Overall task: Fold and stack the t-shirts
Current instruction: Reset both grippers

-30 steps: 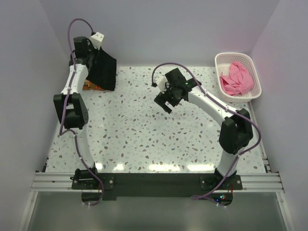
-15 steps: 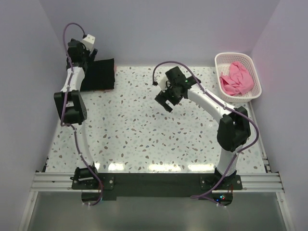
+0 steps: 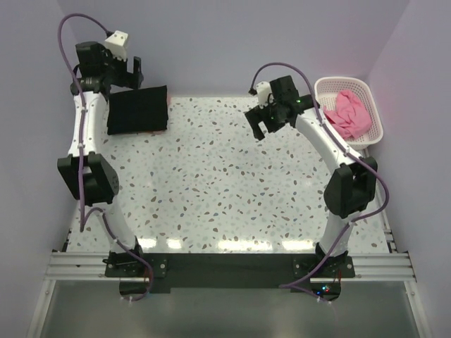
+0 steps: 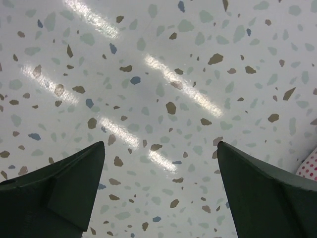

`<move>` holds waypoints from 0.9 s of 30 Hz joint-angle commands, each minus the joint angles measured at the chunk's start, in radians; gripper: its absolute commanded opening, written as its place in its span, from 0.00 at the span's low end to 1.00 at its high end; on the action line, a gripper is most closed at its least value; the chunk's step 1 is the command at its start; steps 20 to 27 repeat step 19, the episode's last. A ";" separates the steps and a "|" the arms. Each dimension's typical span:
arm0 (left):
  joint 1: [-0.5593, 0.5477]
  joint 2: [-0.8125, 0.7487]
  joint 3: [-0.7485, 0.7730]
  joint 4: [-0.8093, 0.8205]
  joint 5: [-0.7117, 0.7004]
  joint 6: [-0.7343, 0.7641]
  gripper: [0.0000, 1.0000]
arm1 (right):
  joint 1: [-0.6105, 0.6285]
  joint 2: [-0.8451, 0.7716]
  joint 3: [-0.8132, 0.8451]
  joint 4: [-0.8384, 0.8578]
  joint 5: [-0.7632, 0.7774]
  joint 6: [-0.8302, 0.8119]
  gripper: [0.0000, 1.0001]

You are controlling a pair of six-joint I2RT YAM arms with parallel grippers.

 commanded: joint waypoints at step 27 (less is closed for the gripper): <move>-0.384 -0.612 -0.998 0.058 -0.081 -0.099 1.00 | -0.240 -0.565 -0.572 0.005 -0.189 0.281 0.99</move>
